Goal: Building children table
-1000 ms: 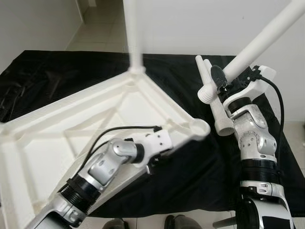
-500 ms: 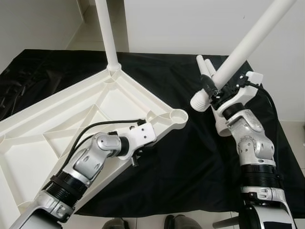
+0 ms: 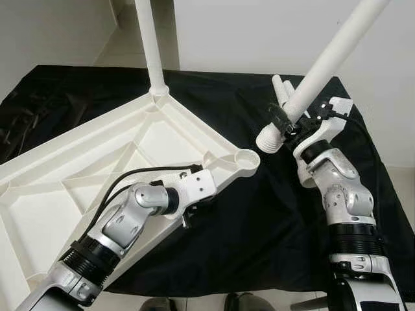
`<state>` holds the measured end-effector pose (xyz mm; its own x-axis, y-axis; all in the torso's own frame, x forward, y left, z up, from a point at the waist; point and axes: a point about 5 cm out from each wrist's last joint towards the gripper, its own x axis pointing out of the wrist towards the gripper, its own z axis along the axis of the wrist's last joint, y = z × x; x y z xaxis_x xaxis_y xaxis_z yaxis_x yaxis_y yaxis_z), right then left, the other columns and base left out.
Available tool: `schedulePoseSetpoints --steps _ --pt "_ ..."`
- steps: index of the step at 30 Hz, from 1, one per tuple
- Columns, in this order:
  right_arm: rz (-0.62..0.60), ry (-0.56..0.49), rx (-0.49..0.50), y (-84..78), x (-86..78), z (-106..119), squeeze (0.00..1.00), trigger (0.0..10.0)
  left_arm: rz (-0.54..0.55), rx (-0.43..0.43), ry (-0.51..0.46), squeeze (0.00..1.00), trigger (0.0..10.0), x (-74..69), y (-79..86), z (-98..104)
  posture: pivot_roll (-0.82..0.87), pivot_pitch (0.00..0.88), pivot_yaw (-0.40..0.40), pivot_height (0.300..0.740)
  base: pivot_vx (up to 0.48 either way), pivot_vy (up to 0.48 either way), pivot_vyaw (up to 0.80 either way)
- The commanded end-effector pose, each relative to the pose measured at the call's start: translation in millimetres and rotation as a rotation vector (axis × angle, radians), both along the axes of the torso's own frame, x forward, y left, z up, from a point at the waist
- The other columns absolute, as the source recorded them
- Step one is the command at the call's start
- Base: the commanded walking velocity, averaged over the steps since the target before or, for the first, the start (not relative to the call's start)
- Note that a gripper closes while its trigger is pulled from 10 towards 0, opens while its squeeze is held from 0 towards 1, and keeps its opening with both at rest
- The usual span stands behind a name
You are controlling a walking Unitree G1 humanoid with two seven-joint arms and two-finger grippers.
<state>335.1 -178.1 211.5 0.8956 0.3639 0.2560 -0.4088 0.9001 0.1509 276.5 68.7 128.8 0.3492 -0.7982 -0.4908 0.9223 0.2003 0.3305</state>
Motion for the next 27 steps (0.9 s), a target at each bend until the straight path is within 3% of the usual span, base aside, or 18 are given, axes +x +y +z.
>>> schedulePoseSetpoints --steps 1,2,13,20,21,22,27 --pt "0.008 -0.024 -0.015 -0.6 -1.9 5 0.0 10.0 -0.089 0.022 0.06 0.2 10.0 -12.2 -3.2 -11 0.02 0.074 0.019 0.74 0.0 0.0 0.0" --pt "0.008 -0.026 -0.017 -0.9 -1.7 6 0.0 10.0 -0.109 0.028 0.062 0.0 10.0 -15.3 -1.8 -10 0.02 0.071 0.022 0.74 0.0 0.0 0.0" --pt "0.026 -0.035 -0.033 0.4 -0.6 7 0.0 10.0 -0.255 0.058 0.108 0.0 10.0 -39.6 12.5 -4 0.02 0.067 0.023 0.74 0.0 0.0 0.0" --pt "0.047 -0.043 -0.04 2.4 -1.0 8 0.0 10.0 -0.238 0.087 0.089 0.0 10.0 -39.8 21.2 -3 0.03 0.065 0.023 0.74 0.0 0.0 0.0" --pt "0.056 -0.044 -0.042 4.2 -1.5 7 0.0 10.0 -0.179 0.074 0.089 0.35 10.0 -33.5 18.5 -5 0.03 0.068 0.021 0.74 0.0 0.0 0.0" --pt "0.06 -0.045 -0.043 4.9 -1.5 7 0.0 10.0 -0.154 0.065 0.091 1.0 10.0 -30.7 17.1 -5 0.03 0.07 0.019 0.74 0.0 0.0 0.0" --pt "0.109 -0.049 -0.062 10.2 -5.8 6 0.0 10.0 -0.115 0.048 0.087 1.0 10.0 -25.9 14.1 -4 0.03 0.073 0.016 0.74 0.0 0.0 0.0"
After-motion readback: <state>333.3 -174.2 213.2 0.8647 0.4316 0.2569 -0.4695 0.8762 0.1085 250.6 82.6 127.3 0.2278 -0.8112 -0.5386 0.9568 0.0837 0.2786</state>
